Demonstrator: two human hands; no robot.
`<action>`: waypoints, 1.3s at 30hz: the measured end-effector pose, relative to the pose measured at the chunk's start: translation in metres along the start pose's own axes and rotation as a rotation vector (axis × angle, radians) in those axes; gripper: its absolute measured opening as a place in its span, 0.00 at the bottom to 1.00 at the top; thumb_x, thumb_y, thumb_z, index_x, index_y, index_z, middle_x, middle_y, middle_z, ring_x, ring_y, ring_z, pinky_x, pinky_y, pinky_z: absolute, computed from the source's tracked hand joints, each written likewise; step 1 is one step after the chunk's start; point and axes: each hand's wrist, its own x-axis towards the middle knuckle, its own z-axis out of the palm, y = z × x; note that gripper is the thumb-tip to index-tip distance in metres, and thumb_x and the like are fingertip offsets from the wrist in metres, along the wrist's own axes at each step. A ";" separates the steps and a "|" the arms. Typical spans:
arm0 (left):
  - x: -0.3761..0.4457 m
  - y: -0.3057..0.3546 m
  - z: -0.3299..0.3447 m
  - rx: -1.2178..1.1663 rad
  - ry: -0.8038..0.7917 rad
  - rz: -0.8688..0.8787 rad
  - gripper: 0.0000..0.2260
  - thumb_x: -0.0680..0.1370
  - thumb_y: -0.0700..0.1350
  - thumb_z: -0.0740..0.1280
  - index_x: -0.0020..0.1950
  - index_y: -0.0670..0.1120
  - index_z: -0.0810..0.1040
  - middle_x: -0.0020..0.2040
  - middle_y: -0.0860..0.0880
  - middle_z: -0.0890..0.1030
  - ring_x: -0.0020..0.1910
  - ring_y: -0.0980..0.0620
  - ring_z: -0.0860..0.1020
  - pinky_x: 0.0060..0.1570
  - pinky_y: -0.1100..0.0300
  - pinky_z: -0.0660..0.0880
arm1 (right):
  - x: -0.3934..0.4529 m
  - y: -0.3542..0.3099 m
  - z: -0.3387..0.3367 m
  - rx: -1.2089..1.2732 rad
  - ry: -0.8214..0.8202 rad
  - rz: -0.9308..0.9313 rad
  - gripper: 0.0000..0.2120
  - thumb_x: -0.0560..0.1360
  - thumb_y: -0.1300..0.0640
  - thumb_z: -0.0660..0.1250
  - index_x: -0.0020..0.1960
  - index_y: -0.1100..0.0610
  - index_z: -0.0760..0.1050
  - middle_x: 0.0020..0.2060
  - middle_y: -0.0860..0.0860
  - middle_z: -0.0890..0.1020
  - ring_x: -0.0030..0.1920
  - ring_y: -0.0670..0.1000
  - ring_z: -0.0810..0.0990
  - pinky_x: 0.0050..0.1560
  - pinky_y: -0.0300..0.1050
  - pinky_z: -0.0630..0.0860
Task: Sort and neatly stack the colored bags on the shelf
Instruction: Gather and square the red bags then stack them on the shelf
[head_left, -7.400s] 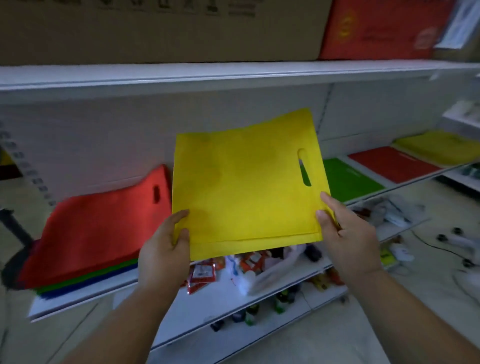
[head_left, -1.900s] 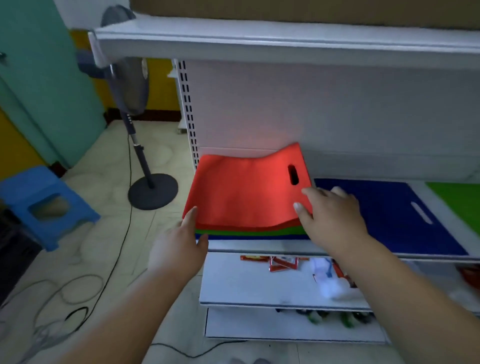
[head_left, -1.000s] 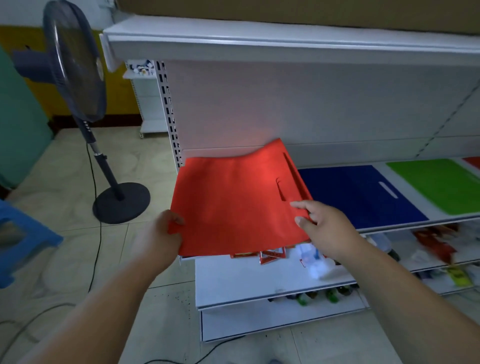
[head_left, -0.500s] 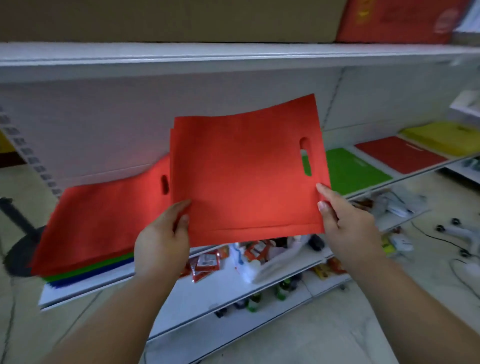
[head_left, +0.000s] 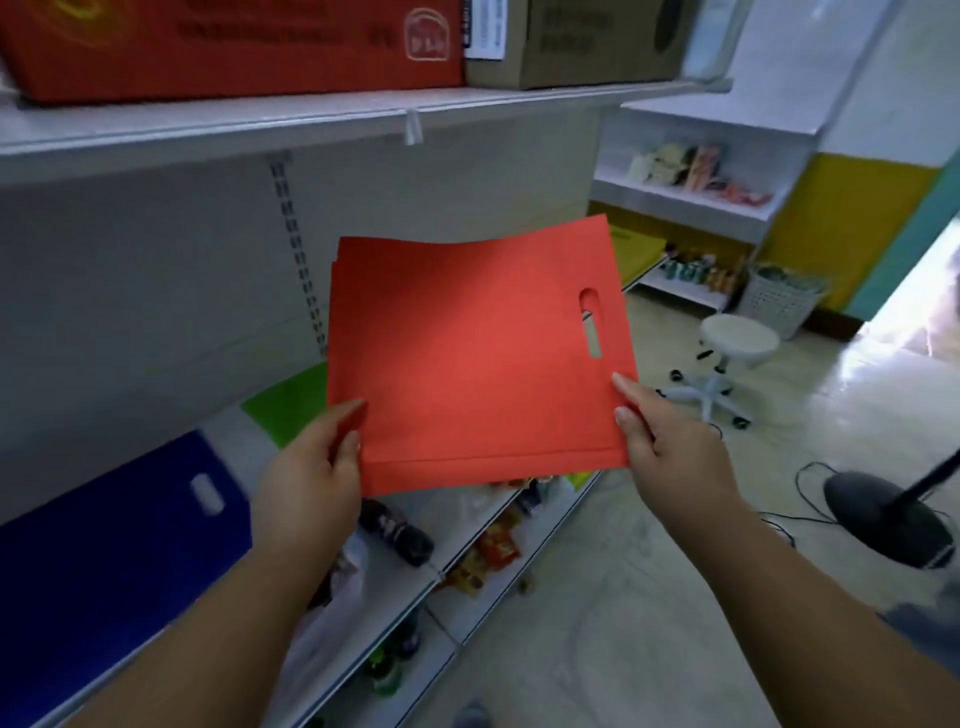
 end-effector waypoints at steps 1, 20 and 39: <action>0.017 0.006 0.020 -0.022 -0.006 0.006 0.15 0.81 0.47 0.62 0.67 0.61 0.75 0.54 0.54 0.82 0.41 0.58 0.77 0.38 0.66 0.67 | 0.017 0.014 0.002 -0.006 0.000 0.021 0.19 0.81 0.51 0.60 0.71 0.45 0.70 0.62 0.46 0.80 0.52 0.43 0.77 0.49 0.38 0.70; 0.209 0.114 0.285 0.091 0.088 -0.064 0.14 0.81 0.48 0.62 0.66 0.60 0.75 0.57 0.51 0.82 0.50 0.50 0.80 0.53 0.57 0.77 | 0.322 0.240 0.041 0.022 -0.184 -0.086 0.19 0.81 0.51 0.60 0.71 0.48 0.70 0.63 0.50 0.79 0.58 0.52 0.80 0.54 0.43 0.74; 0.208 0.118 0.331 0.401 0.226 -0.520 0.15 0.81 0.41 0.59 0.65 0.53 0.77 0.58 0.48 0.79 0.36 0.54 0.77 0.34 0.62 0.71 | 0.480 0.242 0.161 0.035 -0.724 -0.461 0.19 0.81 0.52 0.61 0.71 0.51 0.69 0.59 0.53 0.81 0.57 0.54 0.79 0.54 0.48 0.77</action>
